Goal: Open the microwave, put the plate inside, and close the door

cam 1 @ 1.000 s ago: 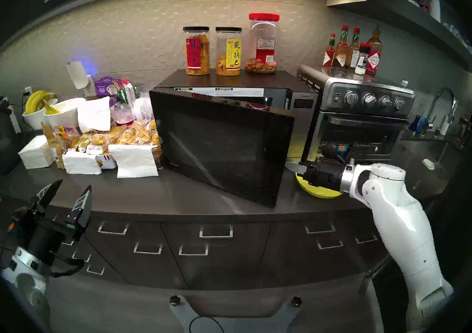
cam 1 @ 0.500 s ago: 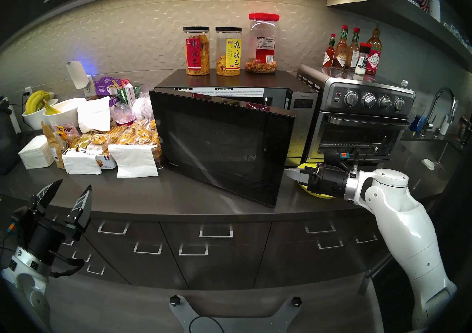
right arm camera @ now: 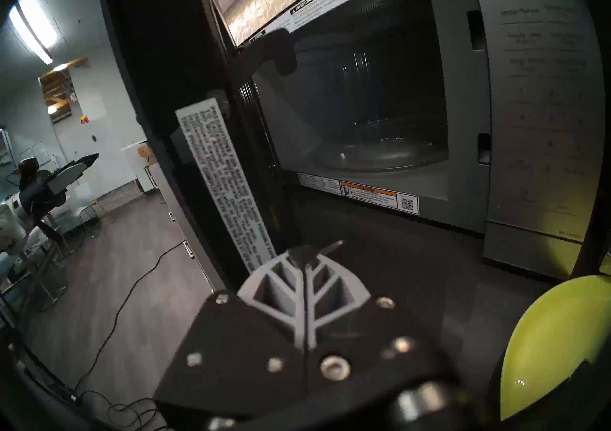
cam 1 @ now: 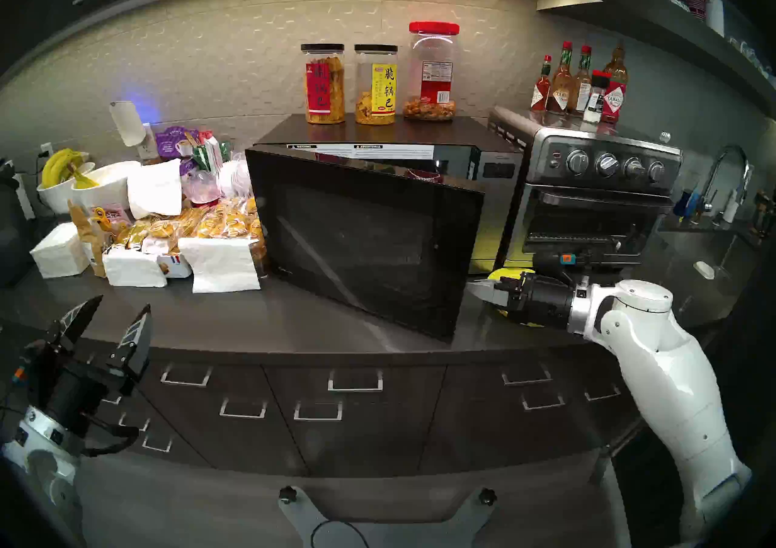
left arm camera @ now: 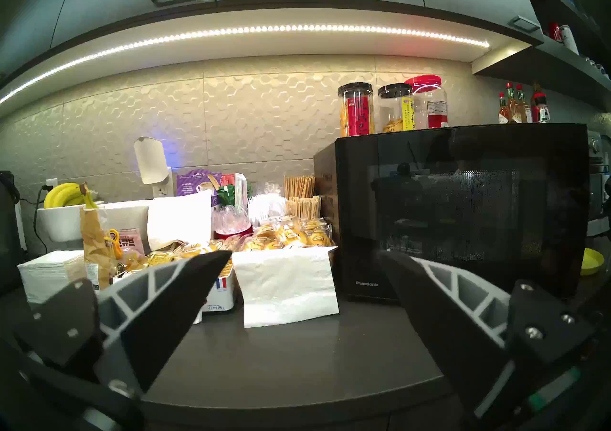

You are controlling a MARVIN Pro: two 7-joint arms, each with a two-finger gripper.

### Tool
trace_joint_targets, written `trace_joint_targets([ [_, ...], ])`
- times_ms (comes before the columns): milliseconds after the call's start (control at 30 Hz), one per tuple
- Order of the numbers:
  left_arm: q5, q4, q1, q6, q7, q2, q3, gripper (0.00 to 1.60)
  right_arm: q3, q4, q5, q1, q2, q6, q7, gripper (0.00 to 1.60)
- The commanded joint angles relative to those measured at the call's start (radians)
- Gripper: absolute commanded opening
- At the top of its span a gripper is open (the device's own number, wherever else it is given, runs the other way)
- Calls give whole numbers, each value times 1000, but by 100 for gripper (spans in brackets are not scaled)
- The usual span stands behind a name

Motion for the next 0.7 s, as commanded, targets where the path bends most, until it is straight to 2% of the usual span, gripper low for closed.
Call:
trace_joint_targets([
  [0,1,-19,-1,1,1,1,-5,160,-3,-13,8,15,2,-11,30,0],
  [67,1,-19,-2,2,0,1,-5,160,-10,-9,11,21,13,1,48,0],
  [300,2,-19,-4,3,-2,-1,-6,160,-35,12,-15,8,47,-55,127,0],
  [667,4,-19,-8,6,-5,-5,-6,160,-60,7,-43,-1,43,-86,150,0],
])
